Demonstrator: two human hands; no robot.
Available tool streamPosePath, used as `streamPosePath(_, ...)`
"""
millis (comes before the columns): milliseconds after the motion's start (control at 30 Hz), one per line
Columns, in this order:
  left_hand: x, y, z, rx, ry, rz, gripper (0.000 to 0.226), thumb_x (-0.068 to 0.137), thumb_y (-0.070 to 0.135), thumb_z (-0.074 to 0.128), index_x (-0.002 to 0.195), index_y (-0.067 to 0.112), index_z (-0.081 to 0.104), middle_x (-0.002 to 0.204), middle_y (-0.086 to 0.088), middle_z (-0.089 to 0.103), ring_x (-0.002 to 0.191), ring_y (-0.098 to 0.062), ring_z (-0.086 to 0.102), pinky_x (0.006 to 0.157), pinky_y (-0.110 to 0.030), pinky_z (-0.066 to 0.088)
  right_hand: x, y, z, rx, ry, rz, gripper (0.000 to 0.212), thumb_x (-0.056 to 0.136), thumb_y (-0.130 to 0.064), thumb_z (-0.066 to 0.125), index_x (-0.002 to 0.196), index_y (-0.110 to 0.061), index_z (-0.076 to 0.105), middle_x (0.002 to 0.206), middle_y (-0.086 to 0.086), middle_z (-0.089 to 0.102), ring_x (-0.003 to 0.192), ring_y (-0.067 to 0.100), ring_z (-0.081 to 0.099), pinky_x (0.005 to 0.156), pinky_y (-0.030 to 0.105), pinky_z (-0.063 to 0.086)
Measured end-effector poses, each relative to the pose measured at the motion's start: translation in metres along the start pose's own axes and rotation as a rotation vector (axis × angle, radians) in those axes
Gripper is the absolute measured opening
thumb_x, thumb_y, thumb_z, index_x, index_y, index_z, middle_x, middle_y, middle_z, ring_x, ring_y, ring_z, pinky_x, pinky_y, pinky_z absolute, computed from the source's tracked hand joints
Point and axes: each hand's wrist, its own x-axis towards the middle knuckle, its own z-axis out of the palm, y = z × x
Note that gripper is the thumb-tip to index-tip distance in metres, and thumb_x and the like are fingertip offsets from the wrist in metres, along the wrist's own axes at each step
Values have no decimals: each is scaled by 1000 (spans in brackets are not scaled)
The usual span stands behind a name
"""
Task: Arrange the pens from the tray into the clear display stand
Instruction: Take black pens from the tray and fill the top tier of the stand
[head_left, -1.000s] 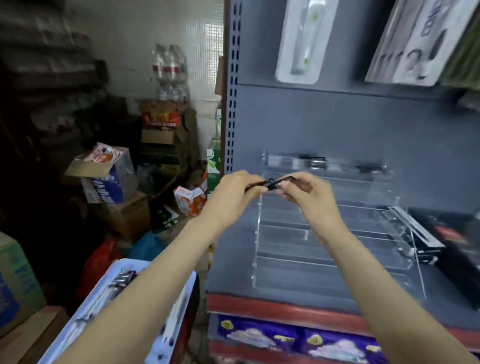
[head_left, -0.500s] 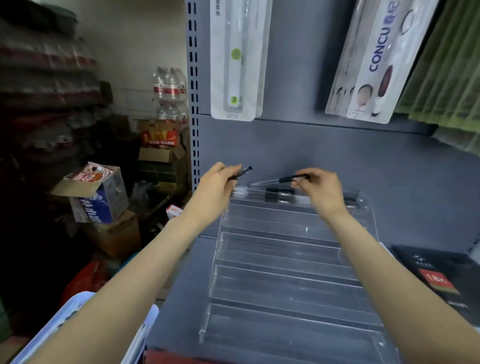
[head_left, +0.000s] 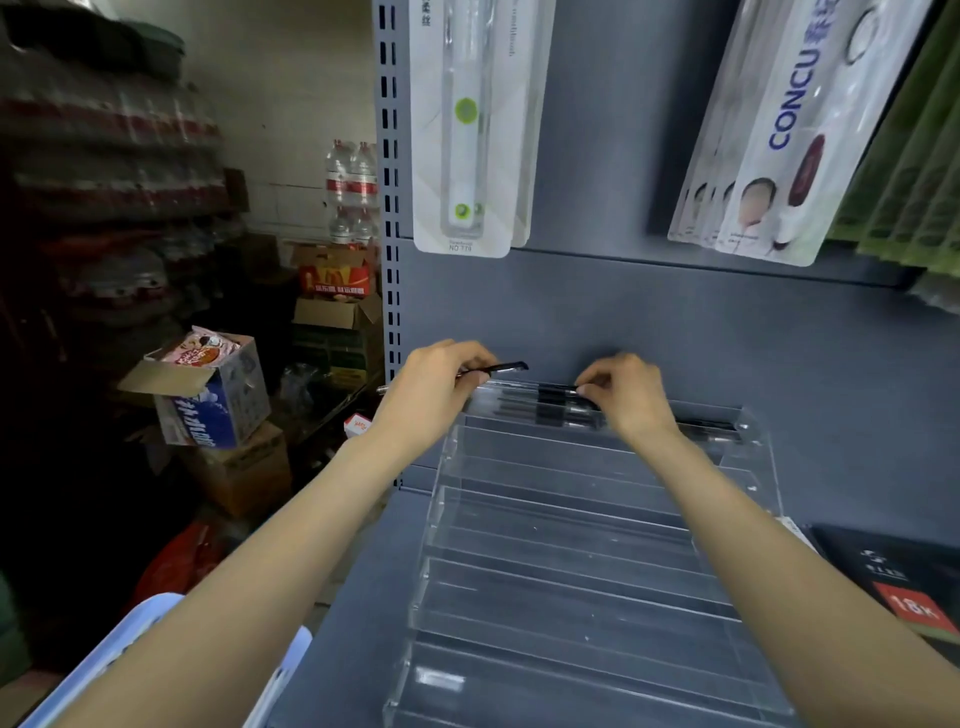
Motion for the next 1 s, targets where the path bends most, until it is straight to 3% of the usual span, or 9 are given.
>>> streamPosePath(100,2,0,3,-8,-21,4,21,90,11,59,107,17,68,102,-4,68,96,-19,64,91,-35,51,0,0,0,47,-16,7,13,86,-8,64,96,-5,72,97,9,71,87,19,62,73,9,35)
streamPosePath(200,6,-1,7,-44,-49,0,20,89,11,60,106,18,68,101,-1,69,97,-17,64,91,-37,51,-10,-3,-5,230,84,-21,11,87,-12,63,94,-12,72,88,-1,69,77,10,58,65,5,38)
streamPosePath(333,12,8,14,-119,-104,15,13,87,12,63,99,15,68,97,2,71,94,-12,64,90,-35,51,-22,-15,-11,492,-52,-96,8,85,-15,67,90,-21,69,80,-5,68,77,14,64,75,22,49)
streamPosePath(400,14,15,18,-138,-110,33,12,87,12,63,99,15,67,96,2,71,94,-12,64,90,-34,51,-23,-17,-12,493,-76,-139,12,83,-11,68,83,-23,68,76,-4,68,74,13,65,75,24,51)
streamPosePath(500,17,19,19,-88,-81,60,15,88,15,63,102,15,65,100,1,70,96,-14,64,91,-35,50,-21,-11,-16,518,26,-96,21,82,-6,68,73,-25,67,70,-4,67,63,6,64,74,22,53)
streamPosePath(633,20,-3,15,137,-53,10,19,90,16,58,107,19,65,107,1,69,102,-19,63,89,-40,49,-18,5,-23,449,150,5,8,83,-6,67,80,-13,70,68,-7,65,54,-7,59,66,5,44)
streamPosePath(733,20,-22,15,132,-52,-90,24,90,7,53,105,18,68,104,-4,70,98,-24,64,85,-42,52,-18,14,-22,357,181,50,4,83,-8,67,83,-8,71,67,-3,64,52,-12,57,62,-2,40)
streamPosePath(900,16,-24,23,139,-132,-64,31,91,6,49,119,13,62,115,-8,63,109,-28,57,94,-42,46,-15,15,-11,258,112,78,8,84,-10,67,87,-5,73,75,-1,65,70,10,61,69,11,43)
streamPosePath(1000,12,-19,24,160,-230,14,37,96,14,45,133,13,51,126,-7,56,116,-27,52,98,-38,42,-13,12,-7,199,85,57,10,84,-9,66,89,-4,73,82,1,67,78,12,59,63,-2,36)
